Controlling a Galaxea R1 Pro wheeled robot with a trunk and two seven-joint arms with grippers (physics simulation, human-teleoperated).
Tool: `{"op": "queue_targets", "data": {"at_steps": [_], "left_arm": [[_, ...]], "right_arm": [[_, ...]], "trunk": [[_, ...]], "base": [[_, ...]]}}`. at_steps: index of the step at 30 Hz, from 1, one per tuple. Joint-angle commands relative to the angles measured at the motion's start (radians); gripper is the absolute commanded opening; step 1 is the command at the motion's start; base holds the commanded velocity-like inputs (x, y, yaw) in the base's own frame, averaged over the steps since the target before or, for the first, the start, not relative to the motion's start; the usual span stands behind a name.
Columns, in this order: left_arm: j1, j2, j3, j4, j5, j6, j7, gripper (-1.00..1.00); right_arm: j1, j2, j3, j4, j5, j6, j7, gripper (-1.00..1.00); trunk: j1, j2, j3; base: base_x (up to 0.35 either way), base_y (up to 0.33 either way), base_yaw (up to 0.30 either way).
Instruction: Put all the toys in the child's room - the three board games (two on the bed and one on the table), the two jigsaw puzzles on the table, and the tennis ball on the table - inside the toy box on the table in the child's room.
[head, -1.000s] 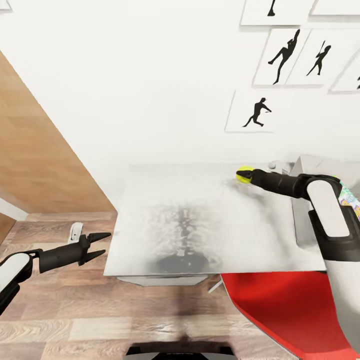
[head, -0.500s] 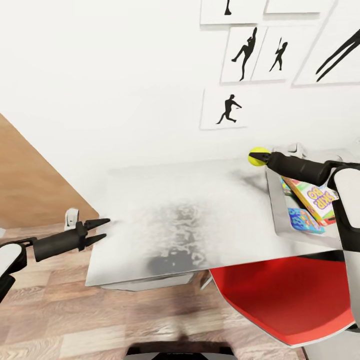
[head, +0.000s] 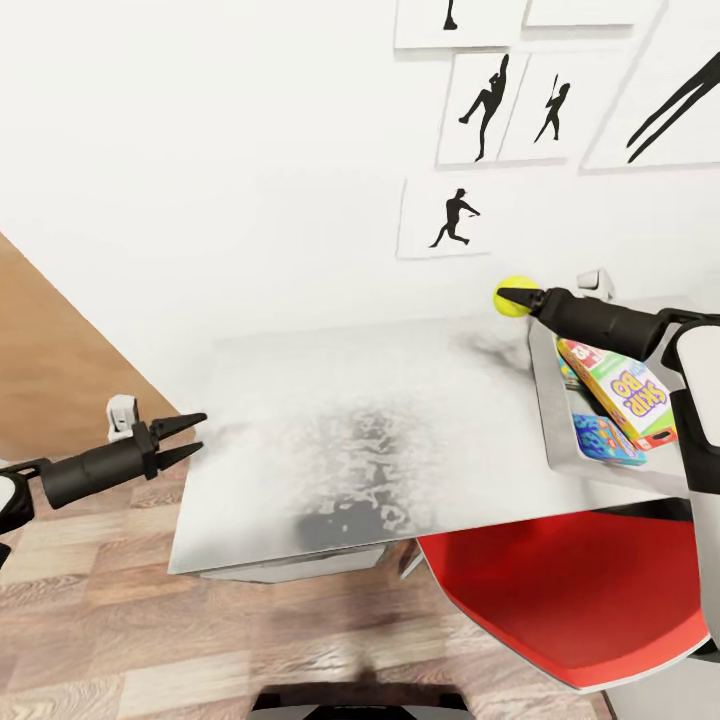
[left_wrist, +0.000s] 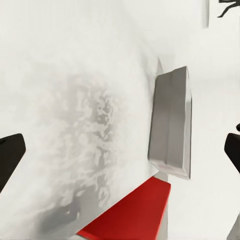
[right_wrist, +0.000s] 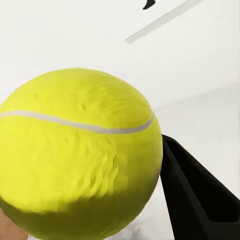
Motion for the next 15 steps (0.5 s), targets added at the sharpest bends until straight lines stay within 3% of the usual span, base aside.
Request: {"op": "queue_targets", "data": {"at_steps": [1,7,15], "left_arm": [[-0.001,0.000,0.004,-0.007,-0.008,0.004,-0.008,1.00],[-0.001,-0.001,0.013,-0.031,-0.007,0.004,-0.008,1.00],[-0.001,-0.015,0.011,-0.040,-0.006,0.004,-0.007,1.00]], "right_arm": [[-0.001,0.000,0.000,0.000,0.001,0.004,0.003,-1.00],[-0.003,-0.001,0.000,0.001,0.006,0.005,0.004,-1.00],[-0.003,-0.006,-0.001,0.007,0.014,0.010,-0.033,-1.00]], "trunk": [[0.001,-0.002,-0.001],[0.001,-0.002,-0.001],[0.001,-0.002,-0.001]], "base": [[0.000,0.000,-0.006],[0.000,0.000,-0.045],[0.000,0.000,-0.209]]}}
